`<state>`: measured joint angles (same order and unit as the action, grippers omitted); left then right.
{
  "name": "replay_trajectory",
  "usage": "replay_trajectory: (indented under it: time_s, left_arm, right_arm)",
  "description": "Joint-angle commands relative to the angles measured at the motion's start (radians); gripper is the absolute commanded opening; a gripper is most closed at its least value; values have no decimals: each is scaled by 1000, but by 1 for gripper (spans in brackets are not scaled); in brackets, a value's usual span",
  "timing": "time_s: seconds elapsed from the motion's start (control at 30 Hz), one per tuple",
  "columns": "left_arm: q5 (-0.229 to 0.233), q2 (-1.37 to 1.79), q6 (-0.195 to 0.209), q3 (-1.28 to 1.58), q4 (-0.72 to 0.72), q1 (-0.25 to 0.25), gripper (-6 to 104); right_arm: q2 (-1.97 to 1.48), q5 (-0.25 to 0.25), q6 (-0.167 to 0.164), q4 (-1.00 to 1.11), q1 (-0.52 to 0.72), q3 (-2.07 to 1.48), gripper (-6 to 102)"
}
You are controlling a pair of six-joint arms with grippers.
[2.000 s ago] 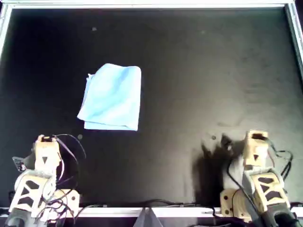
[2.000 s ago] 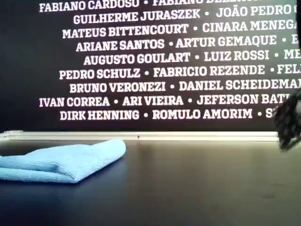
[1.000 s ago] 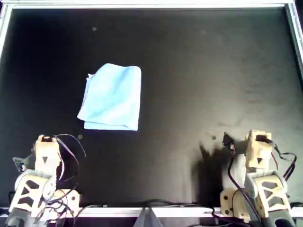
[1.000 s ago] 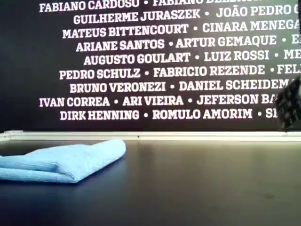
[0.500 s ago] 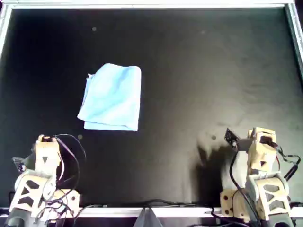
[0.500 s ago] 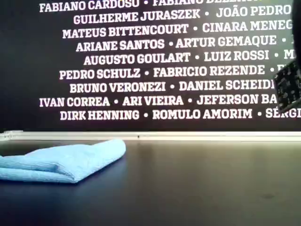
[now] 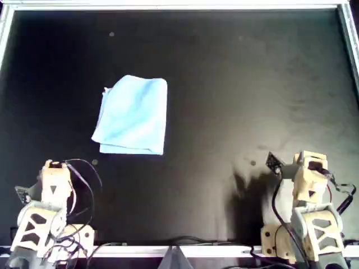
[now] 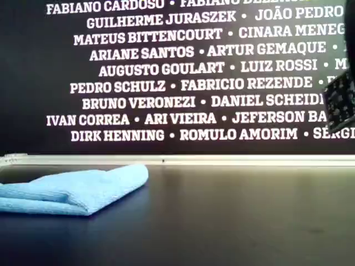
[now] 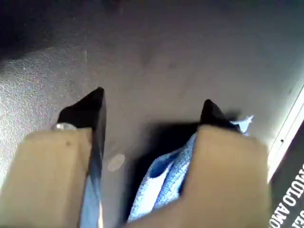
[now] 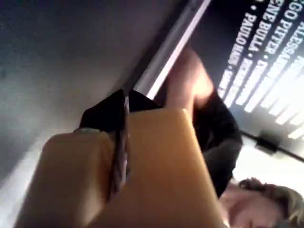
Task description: Fold a cloth
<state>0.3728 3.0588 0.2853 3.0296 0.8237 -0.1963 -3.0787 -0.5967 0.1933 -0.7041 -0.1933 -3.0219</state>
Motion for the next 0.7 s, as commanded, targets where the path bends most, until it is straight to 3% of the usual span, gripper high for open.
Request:
replay_trajectory:
  time_s: [0.0,0.2,0.27,0.4,0.47,0.67]
  left_arm:
    - [0,0,6,-8,0,15,70]
    - [0,0,6,-8,0,15,70]
    - [0,0,6,-8,0,15,70]
    - [0,0,6,-8,0,15,70]
    - [0,0,6,-8,0,15,70]
    - [0,0,6,-8,0,15,70]
  right_arm:
    - [-43,-5,-5,-106,9,-12,1]
    - [-49,17,-8,-229,8,-12,1]
    - [-51,77,-8,-227,8,-12,1]
    - [-52,268,-8,-199,11,-14,1]
    - [-52,318,-8,-189,11,-14,1]
    - [-49,319,-5,-187,32,-14,1]
